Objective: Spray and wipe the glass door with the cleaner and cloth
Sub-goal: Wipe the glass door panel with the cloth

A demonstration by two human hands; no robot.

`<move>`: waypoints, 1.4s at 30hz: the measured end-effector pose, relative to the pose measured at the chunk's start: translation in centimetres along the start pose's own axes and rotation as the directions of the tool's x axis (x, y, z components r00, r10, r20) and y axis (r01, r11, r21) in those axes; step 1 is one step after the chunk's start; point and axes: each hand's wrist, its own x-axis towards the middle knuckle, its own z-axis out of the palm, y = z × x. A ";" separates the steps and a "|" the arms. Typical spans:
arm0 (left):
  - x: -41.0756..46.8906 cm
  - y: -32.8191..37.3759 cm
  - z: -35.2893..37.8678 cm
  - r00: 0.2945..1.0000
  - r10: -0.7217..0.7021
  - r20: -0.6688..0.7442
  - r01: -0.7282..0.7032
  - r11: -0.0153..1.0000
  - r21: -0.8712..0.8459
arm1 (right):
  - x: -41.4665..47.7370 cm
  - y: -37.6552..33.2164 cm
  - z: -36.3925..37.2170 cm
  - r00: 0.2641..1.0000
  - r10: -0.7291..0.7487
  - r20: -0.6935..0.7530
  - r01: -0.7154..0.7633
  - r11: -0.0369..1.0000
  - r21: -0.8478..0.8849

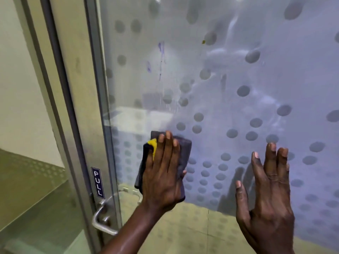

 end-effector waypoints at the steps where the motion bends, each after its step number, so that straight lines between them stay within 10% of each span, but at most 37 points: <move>1: 1.8 -0.5 -0.8 1.000 -0.016 -0.027 0.015 0.999 -0.040 | -0.1 0.0 0.1 1.000 -0.003 -0.006 0.003 1.000 -0.004; 8: 19.8 -4.7 -6.0 0.952 -0.098 -0.290 0.060 0.989 -0.138 | -0.1 -0.2 0.5 1.000 -0.004 -0.026 0.003 1.000 -0.021; 20: 7.0 -1.1 -2.3 0.996 0.086 -0.012 -0.086 0.996 -0.002 | 0.1 -0.1 0.4 0.999 -0.010 -0.034 0.008 0.997 -0.073; 28: 24.5 -3.0 -6.9 0.941 -0.101 -0.324 0.059 0.989 -0.135 | 0.3 0.0 -0.6 1.000 -0.023 -0.003 0.023 0.996 -0.086; 37: 10.0 3.0 -1.7 0.951 0.306 0.044 -0.308 0.950 0.046 | 2.0 0.7 -1.2 0.996 -0.069 0.064 0.075 0.993 -0.095; 42: 10.8 2.5 -1.5 0.965 0.260 -0.006 -0.260 0.964 0.059 | 2.8 0.3 -1.6 0.994 -0.077 0.075 0.084 0.992 -0.098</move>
